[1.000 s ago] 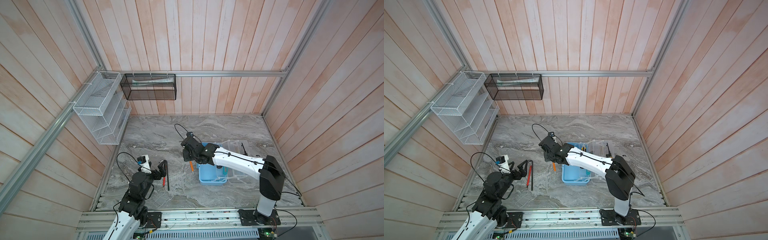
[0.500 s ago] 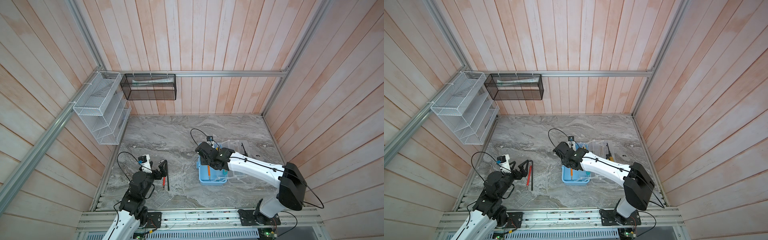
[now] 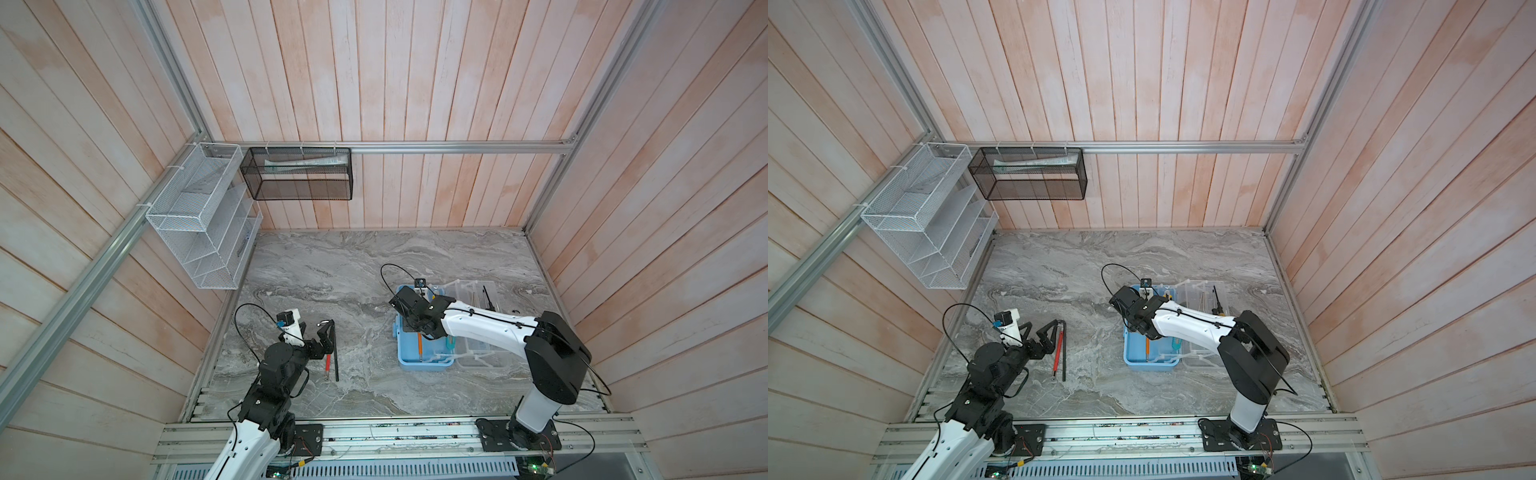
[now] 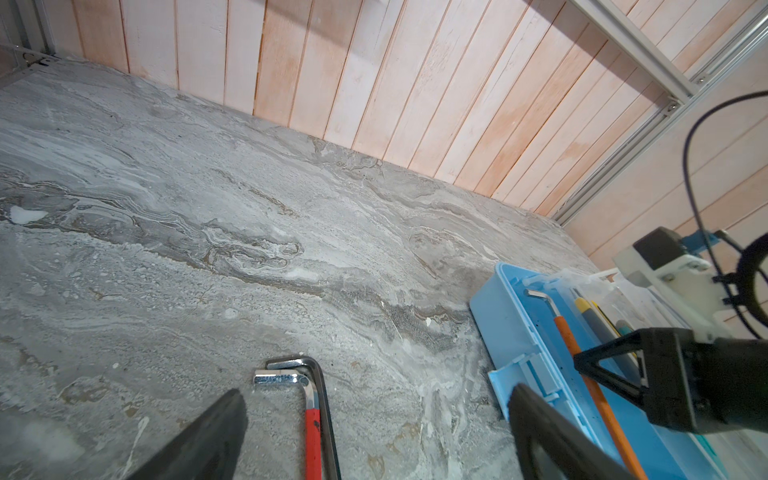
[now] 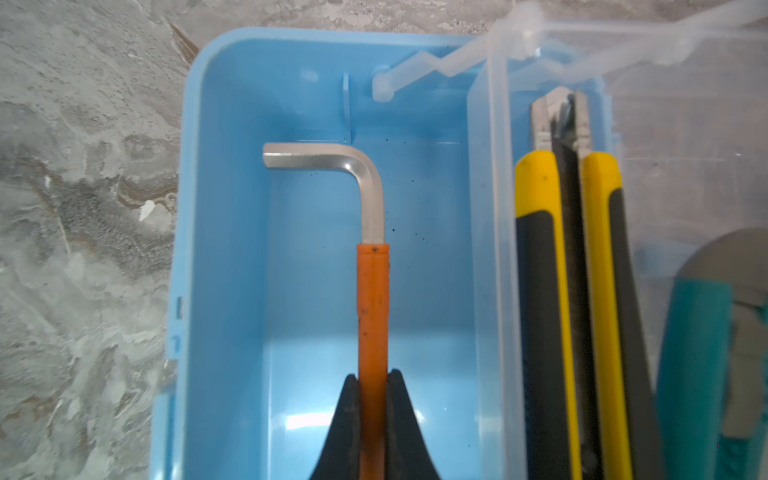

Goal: Pack the tool kit
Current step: 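Lower the orange hex key into the blue box and open the right gripper, then move the open right gripper back over the black hex key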

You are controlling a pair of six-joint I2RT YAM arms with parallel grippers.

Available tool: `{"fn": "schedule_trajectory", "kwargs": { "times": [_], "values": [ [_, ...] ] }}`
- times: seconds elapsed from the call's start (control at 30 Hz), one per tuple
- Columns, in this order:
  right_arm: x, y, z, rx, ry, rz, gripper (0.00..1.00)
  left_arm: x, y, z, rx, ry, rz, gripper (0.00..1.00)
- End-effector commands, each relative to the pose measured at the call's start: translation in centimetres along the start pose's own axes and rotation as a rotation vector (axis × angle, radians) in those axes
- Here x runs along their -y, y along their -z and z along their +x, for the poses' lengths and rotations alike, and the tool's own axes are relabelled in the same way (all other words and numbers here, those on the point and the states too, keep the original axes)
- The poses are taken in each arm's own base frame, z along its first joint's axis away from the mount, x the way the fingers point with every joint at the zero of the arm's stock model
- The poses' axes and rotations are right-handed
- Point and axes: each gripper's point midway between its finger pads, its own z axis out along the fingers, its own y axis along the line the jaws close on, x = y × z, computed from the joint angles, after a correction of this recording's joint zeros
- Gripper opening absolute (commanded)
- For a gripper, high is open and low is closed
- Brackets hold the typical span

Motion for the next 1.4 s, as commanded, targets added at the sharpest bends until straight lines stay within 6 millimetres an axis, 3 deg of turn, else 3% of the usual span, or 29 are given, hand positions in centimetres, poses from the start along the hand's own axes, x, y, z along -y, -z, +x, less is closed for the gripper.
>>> {"fn": "schedule_trajectory", "kwargs": {
  "times": [0.0,0.47,0.53,0.63,0.83,0.97,1.07,1.17,1.27,1.37],
  "values": [
    [-0.7,-0.9,-0.9,0.005,0.007,-0.015,0.00,0.3,0.0,-0.2,0.015,-0.003,0.021,1.00],
    [0.2,-4.3,-0.4,-0.061,0.058,0.088,0.00,0.1,0.0,-0.2,0.016,0.000,0.011,1.00],
    [0.1,-4.4,-0.2,-0.068,0.060,0.077,0.07,0.1,0.0,-0.2,0.017,0.001,0.009,1.00],
    [0.0,-4.3,-0.1,-0.078,0.060,0.074,0.18,0.0,0.0,-0.2,0.017,0.000,0.006,1.00],
    [0.0,-3.4,-0.8,-0.067,0.054,0.066,0.25,-0.1,0.0,-0.2,0.017,0.003,0.001,1.00],
    [-0.5,-0.6,-2.3,-0.018,0.060,0.050,0.25,-0.2,0.0,-0.2,0.019,0.006,-0.007,1.00],
    [-3.1,3.1,-4.0,0.062,0.069,-0.048,0.28,-1.2,0.1,-0.3,0.024,0.027,-0.063,1.00],
    [-7.1,6.1,-4.3,0.095,0.088,-0.227,0.29,-2.2,0.3,-0.3,0.031,0.054,-0.120,1.00],
    [-11.4,7.7,-3.4,0.093,0.107,-0.389,0.30,-2.7,0.5,-0.5,0.043,0.068,-0.148,1.00],
    [-15.2,8.0,-1.5,0.072,0.158,-0.472,0.31,-3.4,0.9,-0.8,0.065,0.090,-0.187,1.00]
  ]
}}
